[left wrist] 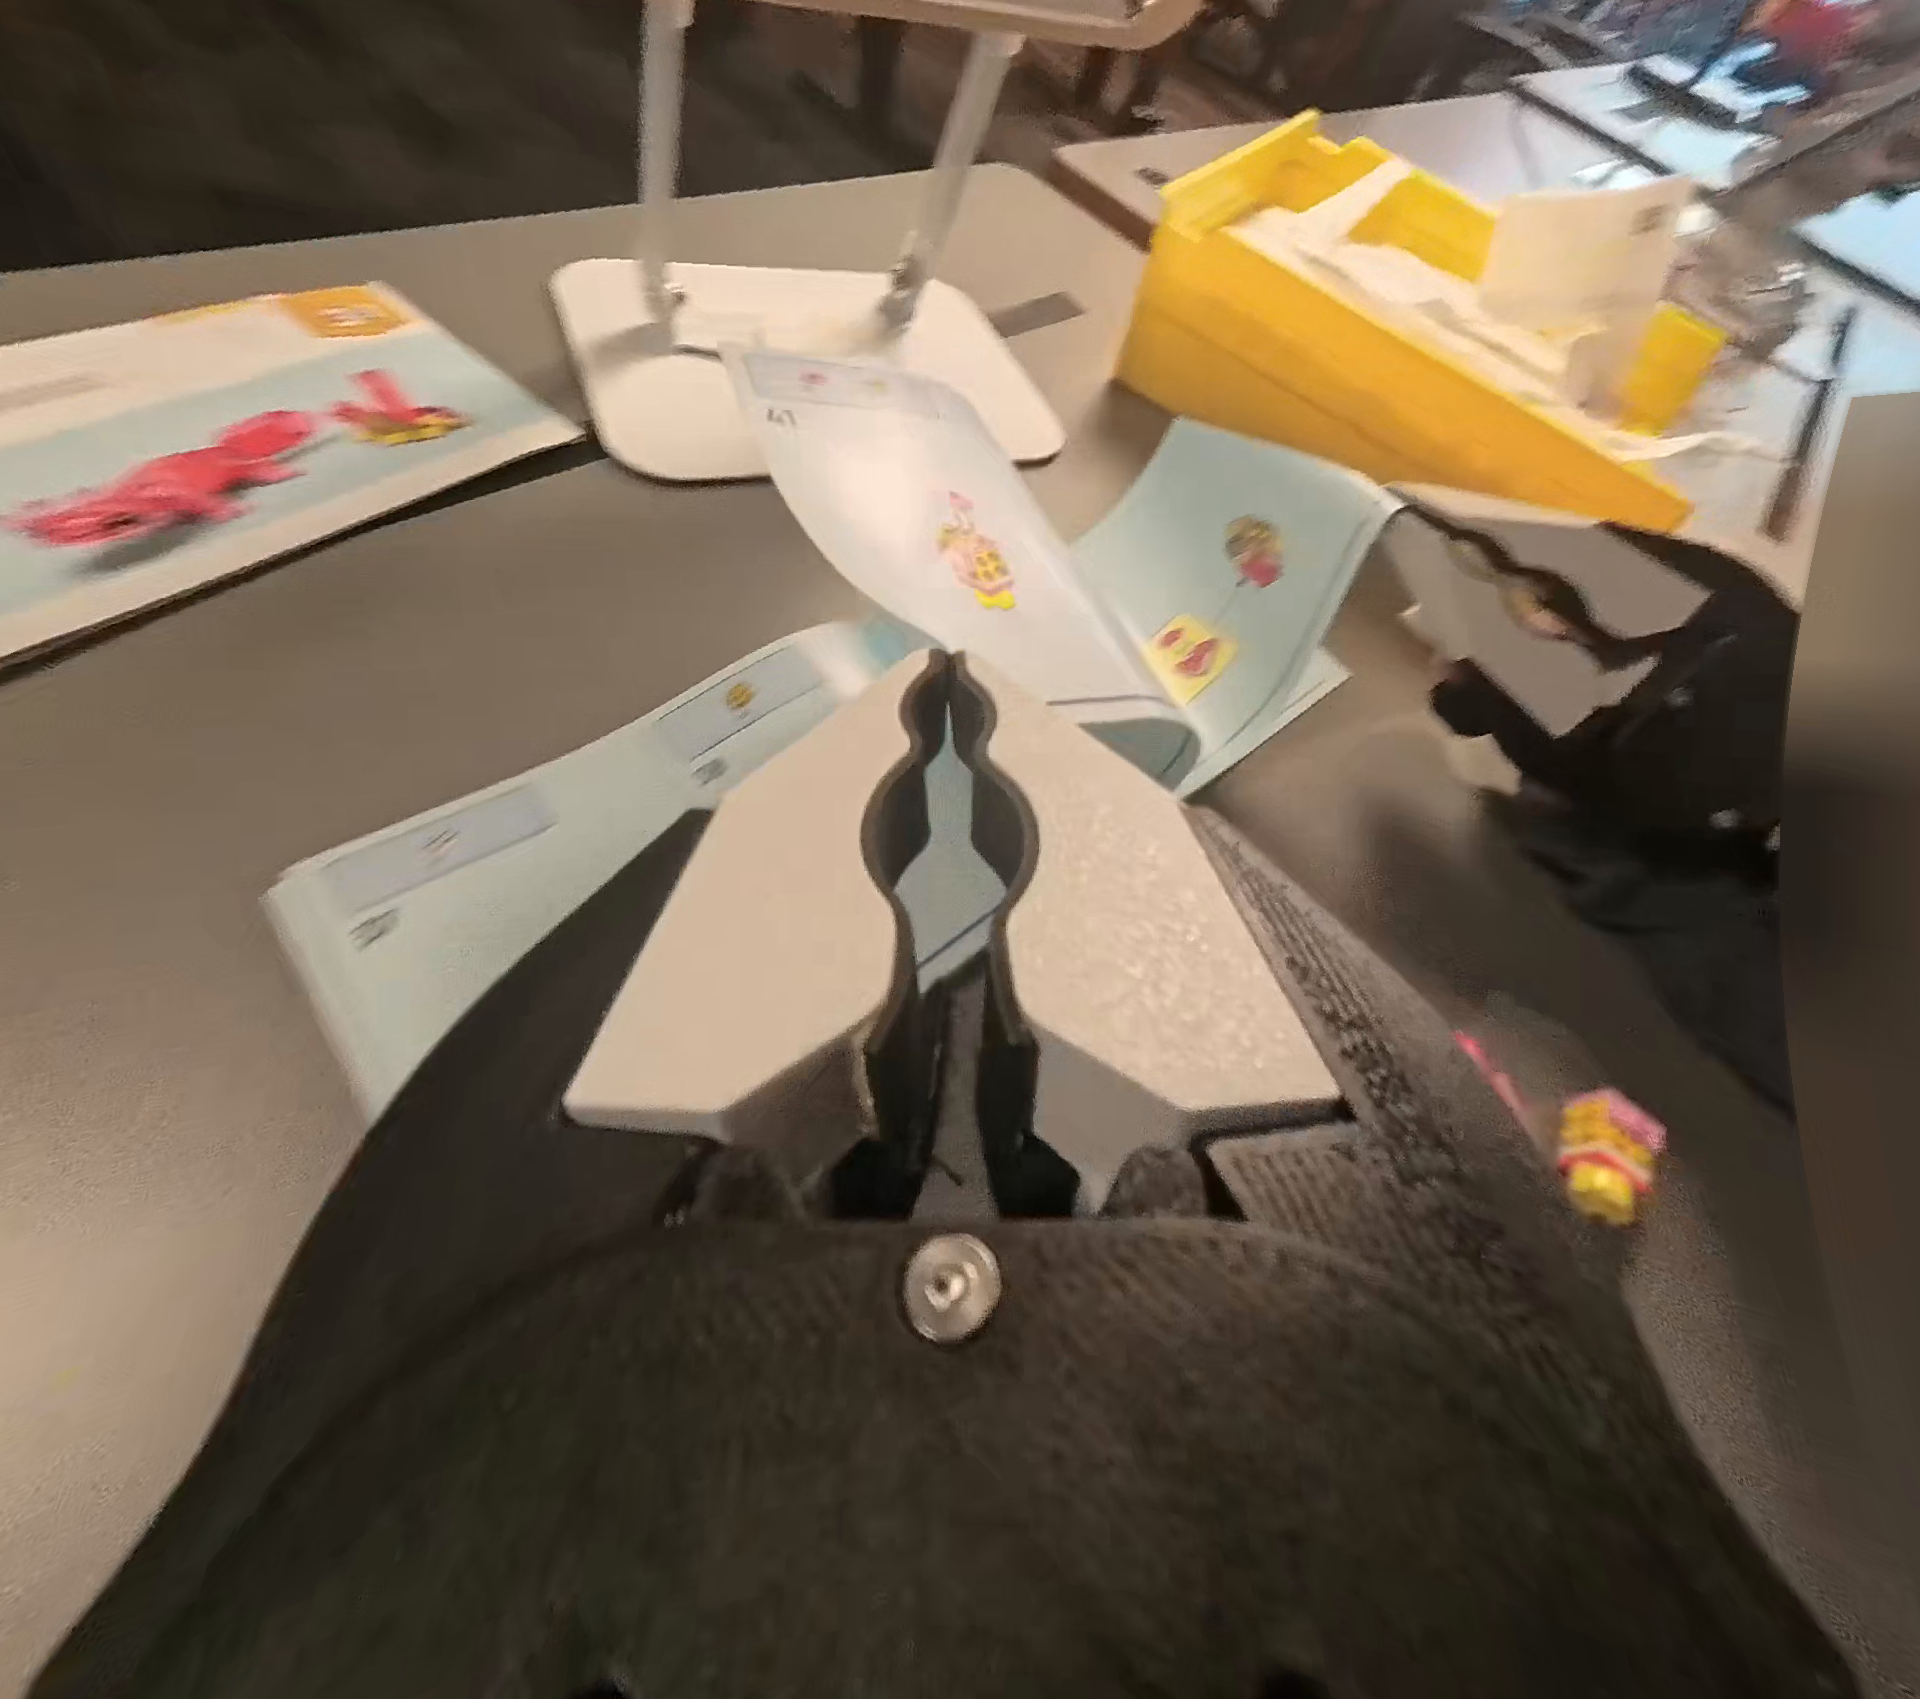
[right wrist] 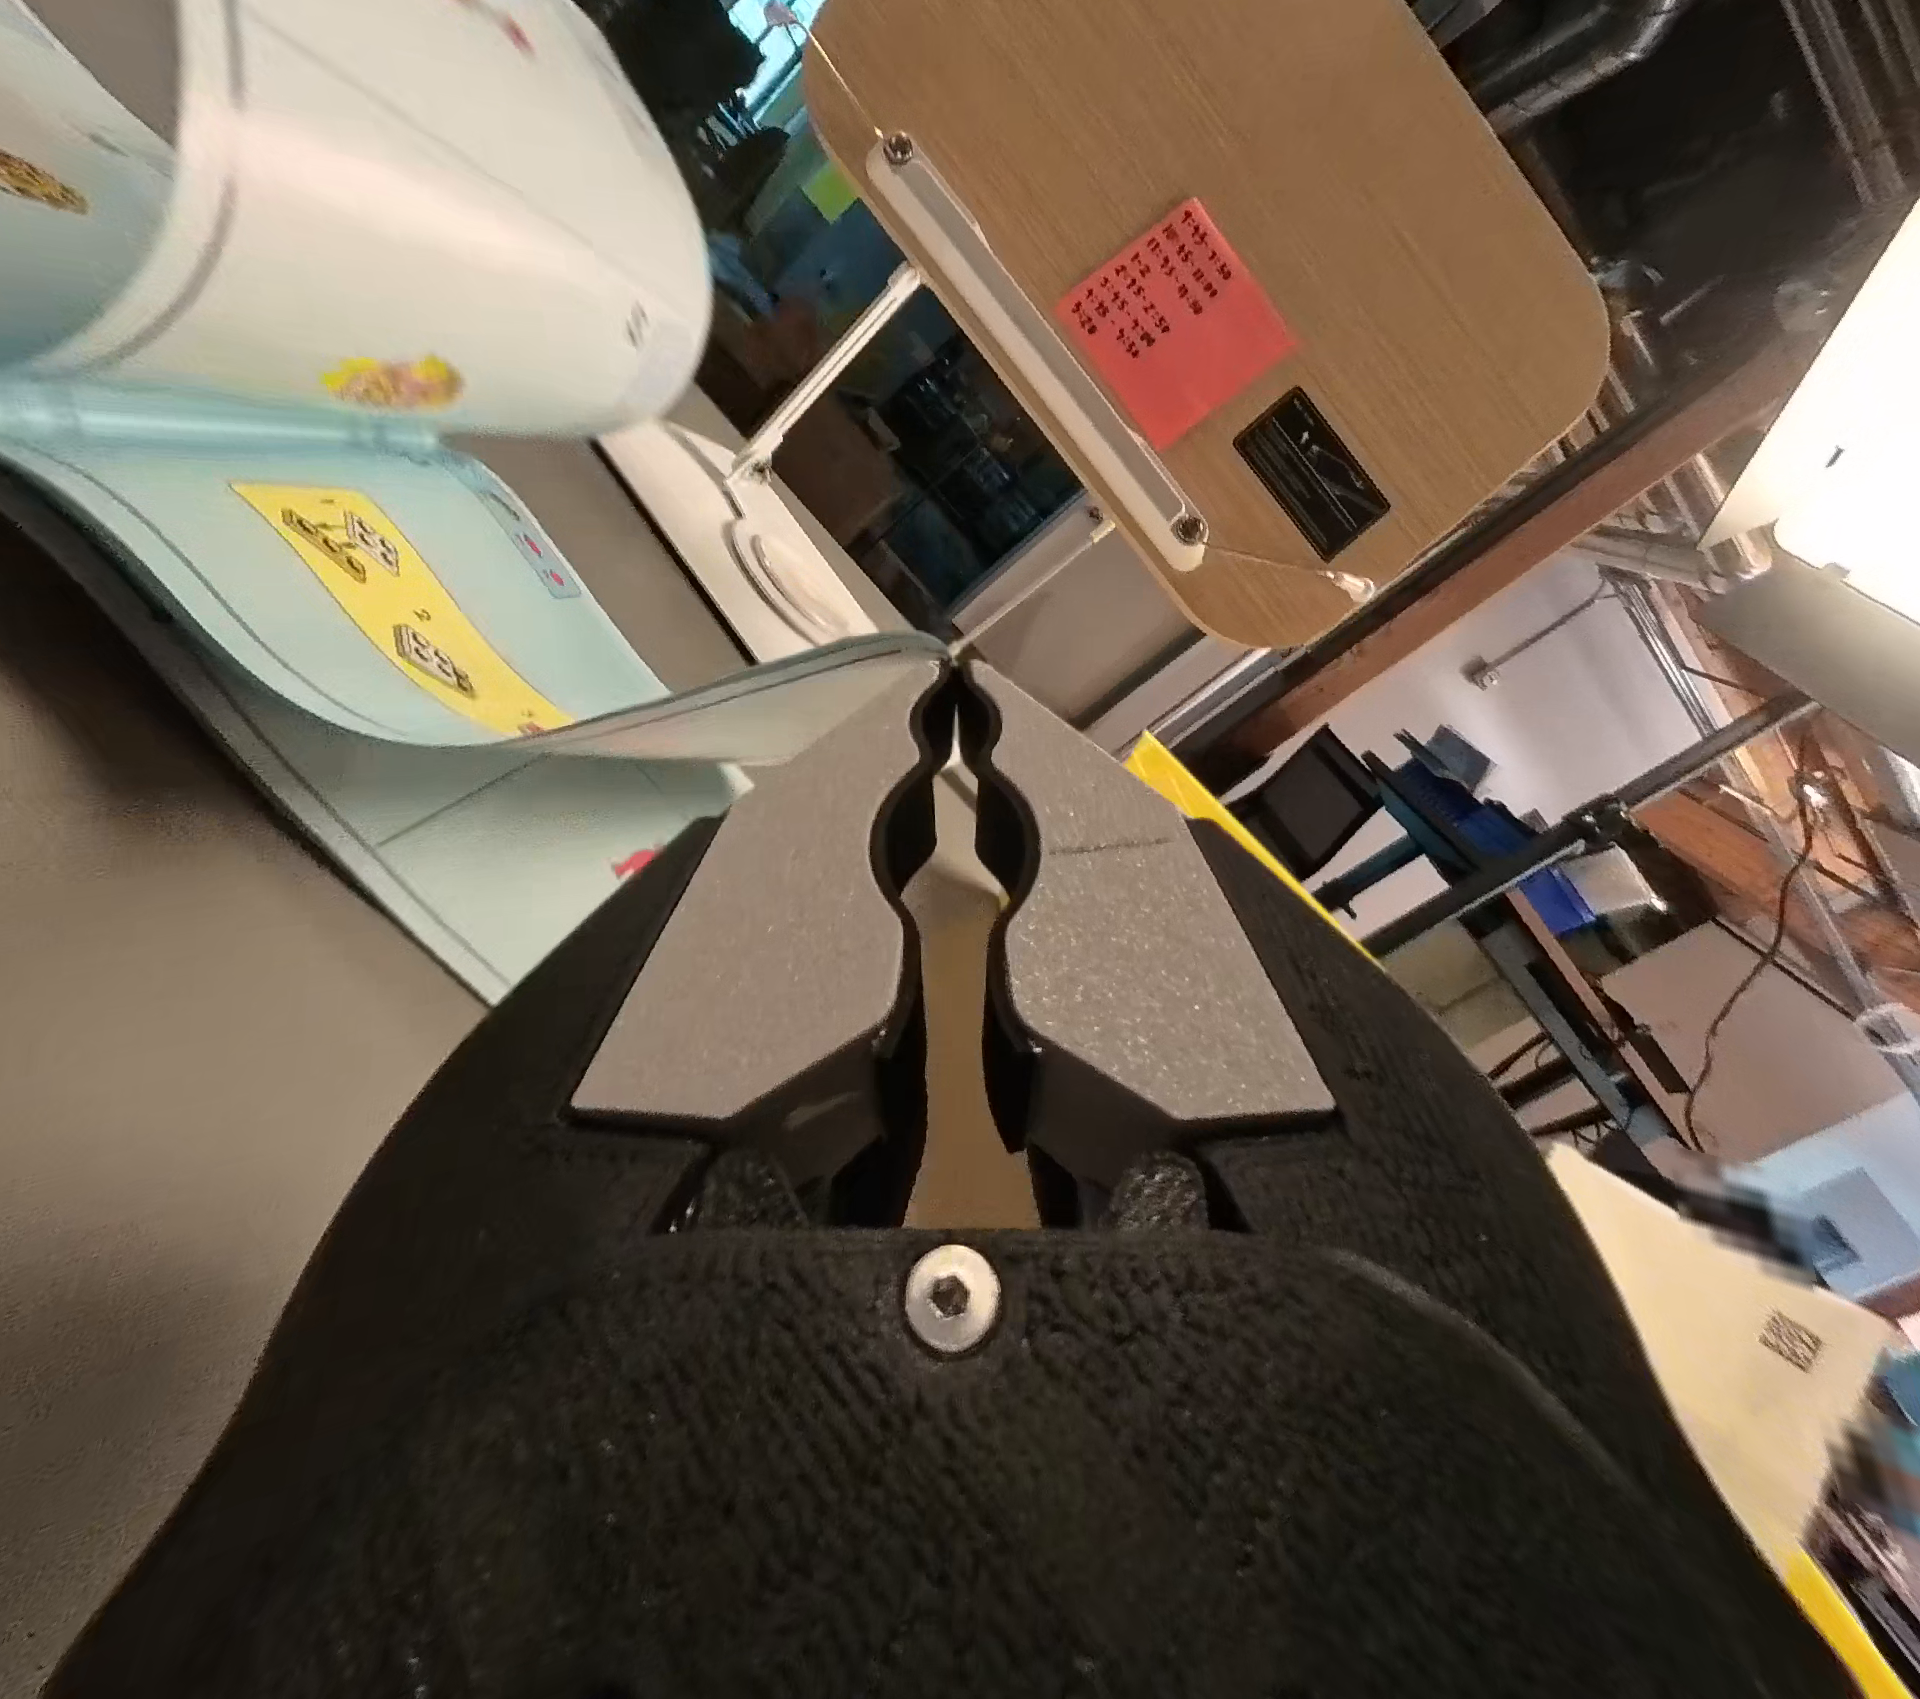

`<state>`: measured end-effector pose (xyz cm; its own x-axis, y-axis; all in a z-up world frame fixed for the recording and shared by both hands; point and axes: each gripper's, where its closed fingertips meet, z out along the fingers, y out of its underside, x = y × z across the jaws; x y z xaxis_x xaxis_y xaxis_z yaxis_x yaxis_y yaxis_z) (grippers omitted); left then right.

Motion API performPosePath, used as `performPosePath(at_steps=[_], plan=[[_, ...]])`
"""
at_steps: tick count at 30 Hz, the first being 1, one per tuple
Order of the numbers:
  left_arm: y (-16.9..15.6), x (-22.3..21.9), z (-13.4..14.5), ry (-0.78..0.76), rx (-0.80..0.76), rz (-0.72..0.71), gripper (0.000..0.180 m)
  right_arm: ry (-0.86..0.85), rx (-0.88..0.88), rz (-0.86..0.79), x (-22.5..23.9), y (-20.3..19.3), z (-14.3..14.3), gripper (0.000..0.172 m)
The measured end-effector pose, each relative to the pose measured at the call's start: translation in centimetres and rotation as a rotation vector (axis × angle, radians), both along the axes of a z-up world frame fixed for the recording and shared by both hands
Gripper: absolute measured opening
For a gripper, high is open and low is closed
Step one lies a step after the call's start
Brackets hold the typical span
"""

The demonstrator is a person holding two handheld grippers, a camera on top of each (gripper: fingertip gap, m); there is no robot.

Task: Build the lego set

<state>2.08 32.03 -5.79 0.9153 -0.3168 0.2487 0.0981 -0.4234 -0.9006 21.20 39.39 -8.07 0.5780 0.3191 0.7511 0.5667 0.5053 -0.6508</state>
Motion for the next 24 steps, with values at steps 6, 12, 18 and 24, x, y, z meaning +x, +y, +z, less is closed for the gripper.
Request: performPosePath(at_steps=[6,12,18,24], plan=[[-3.8,-4.1,-2.8,0.215,-0.061,0.15,0.0,-0.05,-0.031,-0.072,1.4,-0.3,-1.0,0.0],[-6.1,-6.1,-6.9,0.322,-0.209,0.226,0.0,-0.185,-0.035,-0.12,2.4,-1.9,-2.8,0.0],[-8.7,-5.2,-6.5,0.343,-0.15,0.251,0.018,-0.193,0.034,-0.256,5.2,-2.8,-2.2,0.018],[-14.6,-3.9,-1.5,0.424,0.214,0.325,0.023,0.078,0.015,-0.221,7.6,-5.7,0.5,0.03]])
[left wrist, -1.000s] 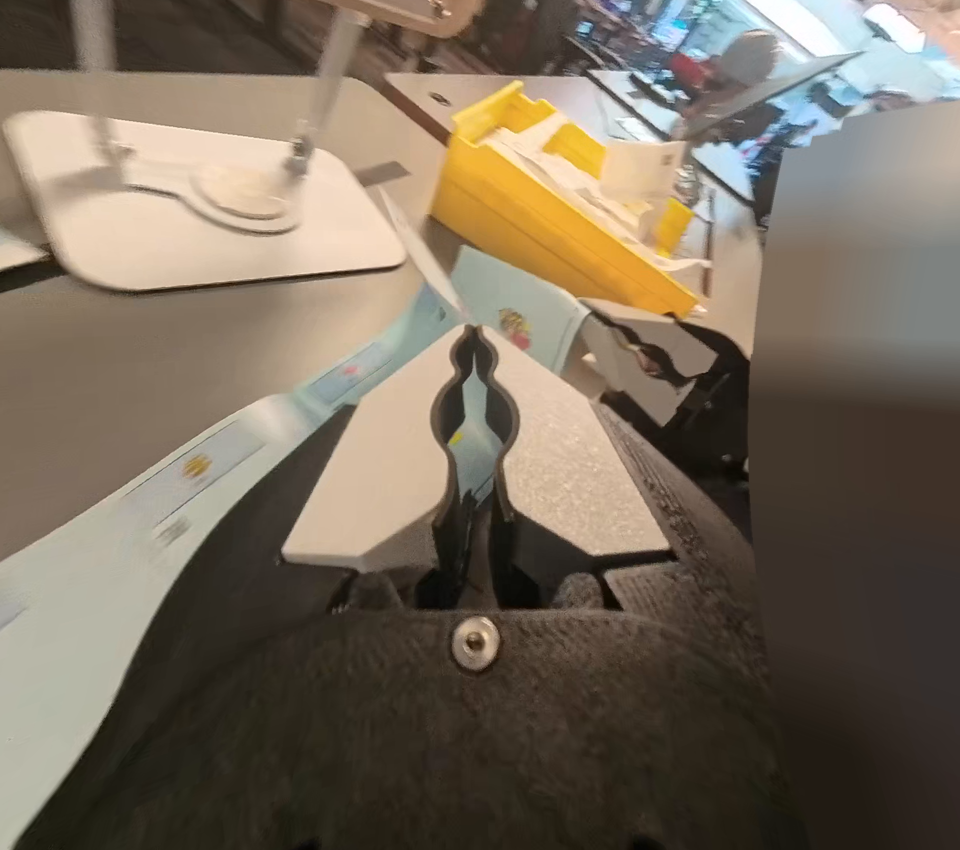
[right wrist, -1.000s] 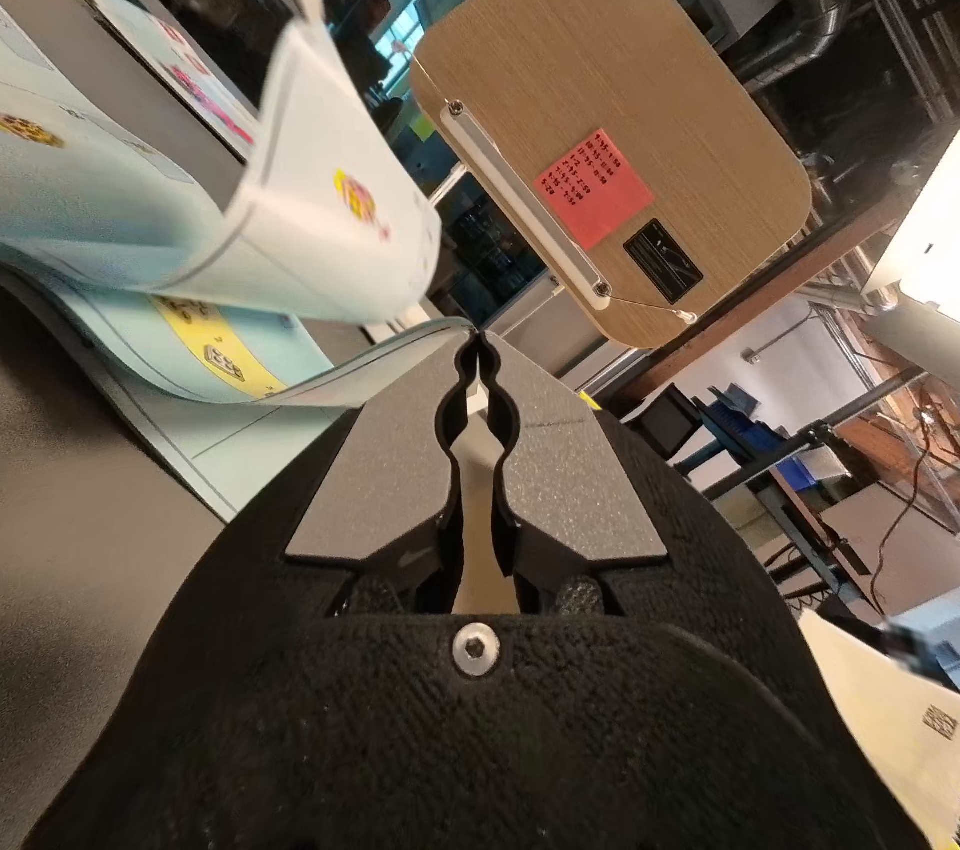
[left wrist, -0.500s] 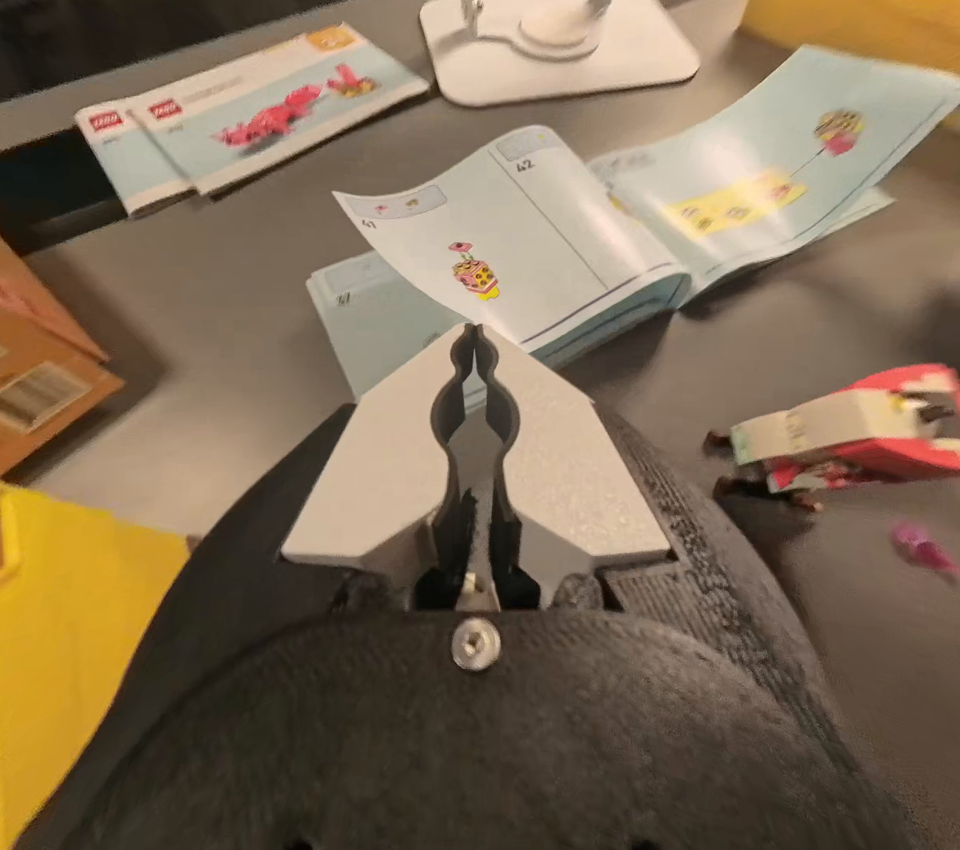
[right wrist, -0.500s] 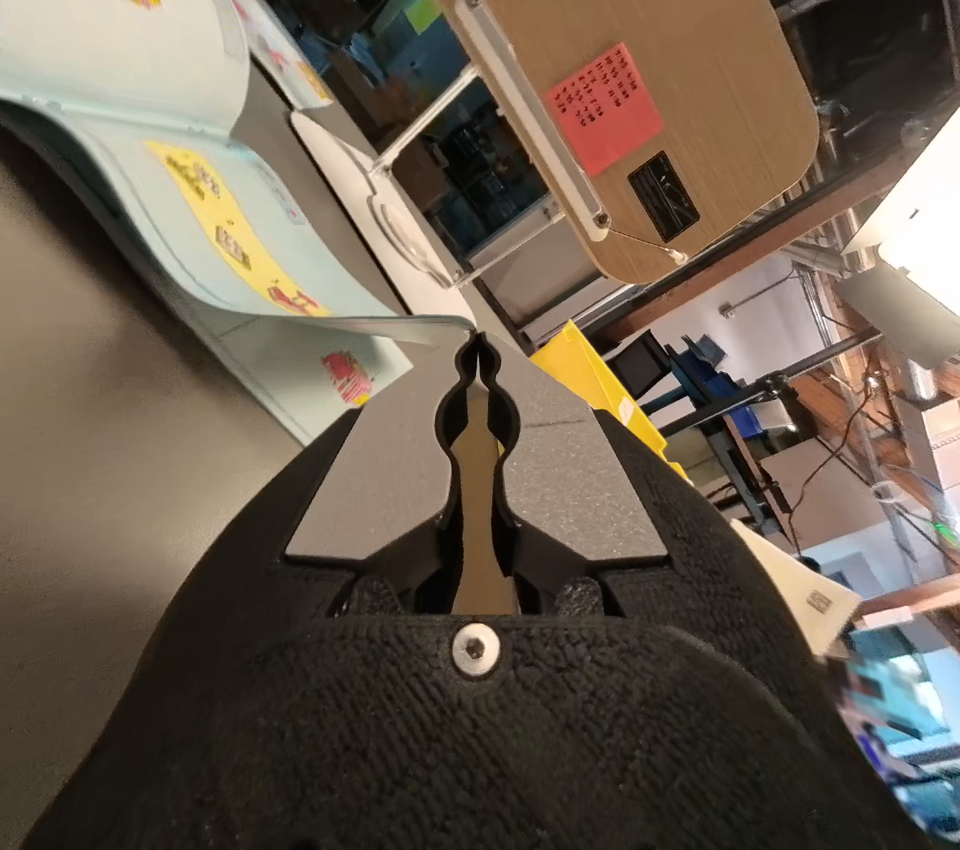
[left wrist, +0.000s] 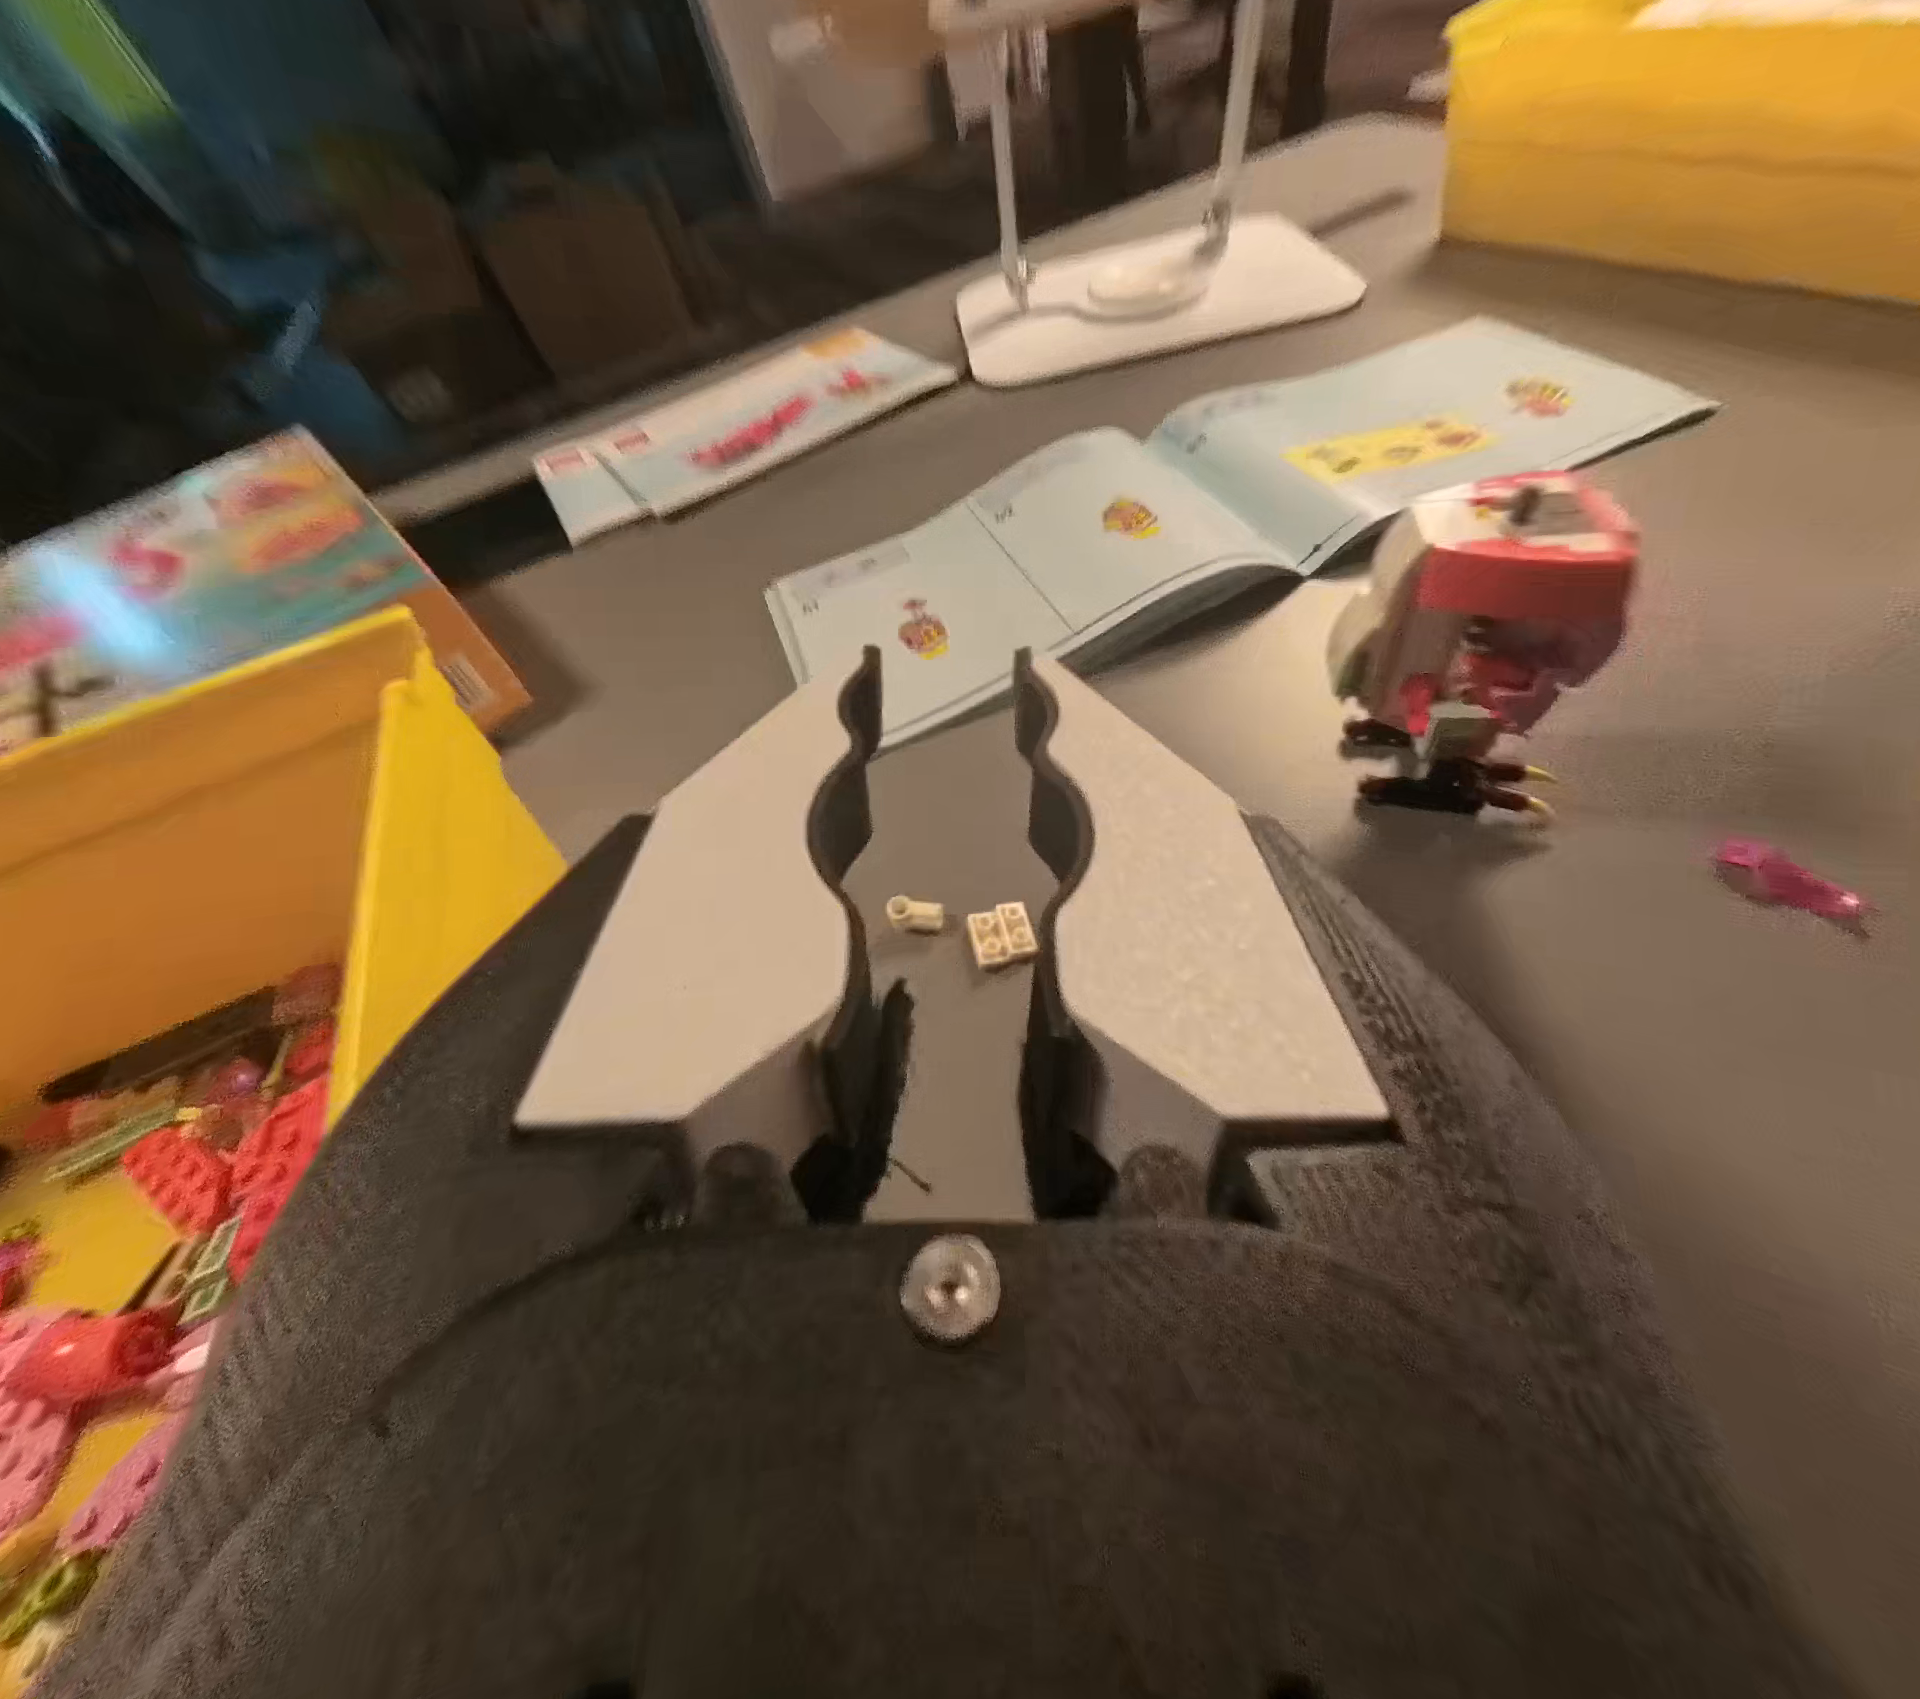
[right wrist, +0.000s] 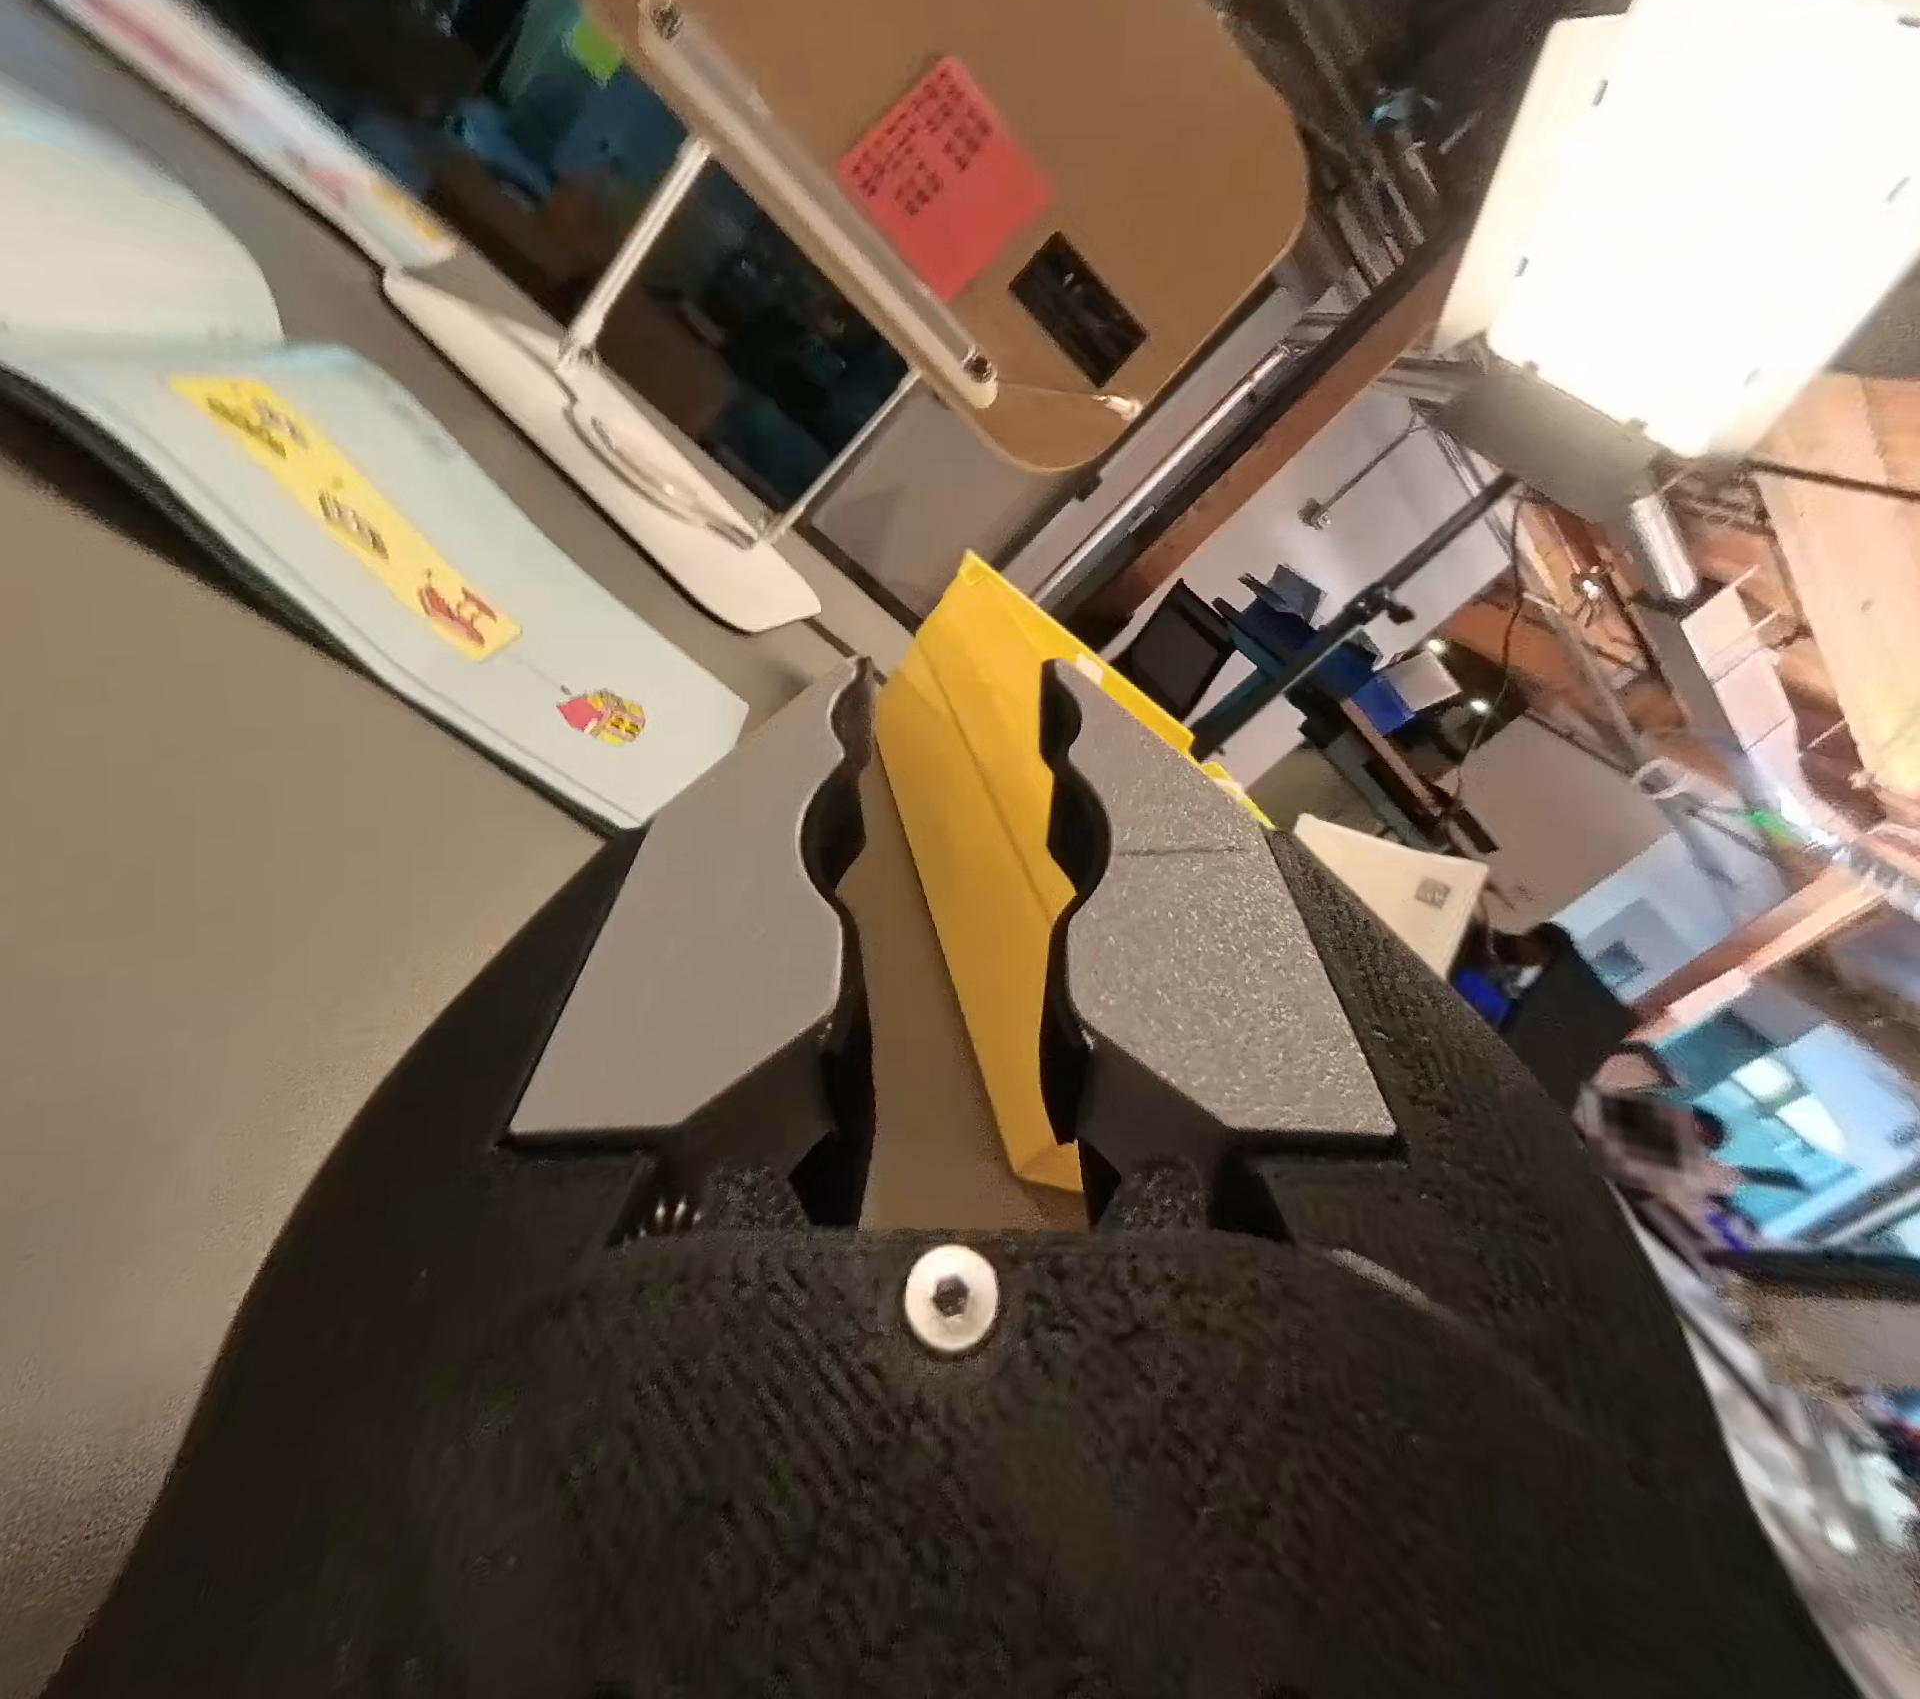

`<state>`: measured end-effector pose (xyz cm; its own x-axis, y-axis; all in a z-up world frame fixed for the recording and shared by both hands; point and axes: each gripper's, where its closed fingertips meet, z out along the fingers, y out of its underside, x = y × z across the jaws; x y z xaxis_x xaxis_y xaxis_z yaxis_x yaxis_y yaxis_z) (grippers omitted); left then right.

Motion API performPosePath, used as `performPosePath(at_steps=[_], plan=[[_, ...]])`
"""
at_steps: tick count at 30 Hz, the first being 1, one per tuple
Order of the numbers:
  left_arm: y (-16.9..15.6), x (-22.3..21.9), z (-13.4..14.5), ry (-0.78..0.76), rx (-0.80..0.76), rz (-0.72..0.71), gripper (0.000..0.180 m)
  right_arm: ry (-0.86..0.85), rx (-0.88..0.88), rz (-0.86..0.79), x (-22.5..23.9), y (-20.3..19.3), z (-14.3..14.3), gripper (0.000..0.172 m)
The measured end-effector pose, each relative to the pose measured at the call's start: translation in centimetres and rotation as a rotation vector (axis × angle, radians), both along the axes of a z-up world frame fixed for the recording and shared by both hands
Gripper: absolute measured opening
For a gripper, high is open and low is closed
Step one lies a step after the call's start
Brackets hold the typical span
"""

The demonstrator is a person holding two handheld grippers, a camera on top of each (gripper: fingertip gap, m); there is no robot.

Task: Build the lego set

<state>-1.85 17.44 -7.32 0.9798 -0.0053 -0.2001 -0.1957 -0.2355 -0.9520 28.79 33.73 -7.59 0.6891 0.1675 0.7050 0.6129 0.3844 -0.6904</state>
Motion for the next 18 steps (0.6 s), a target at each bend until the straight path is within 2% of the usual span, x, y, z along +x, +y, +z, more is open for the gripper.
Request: performPosePath(at_steps=[2,5,12,18], plan=[[-1.9,0.7,0.8,0.03,0.105,-0.018,0.023,0.079,0.006,0.028,0.5,-0.7,0.8,0.029],[-3.4,2.0,0.0,0.054,0.198,-0.072,0.022,0.117,0.011,0.038,0.6,-0.7,1.1,0.023],[-3.0,3.9,-1.5,0.02,0.153,-0.201,0.022,0.151,-0.045,0.029,1.0,0.9,0.5,0.001],[-2.8,3.3,-2.2,0.12,0.123,-0.155,0.018,0.176,-0.061,0.038,1.3,0.9,0.4,0.0]])
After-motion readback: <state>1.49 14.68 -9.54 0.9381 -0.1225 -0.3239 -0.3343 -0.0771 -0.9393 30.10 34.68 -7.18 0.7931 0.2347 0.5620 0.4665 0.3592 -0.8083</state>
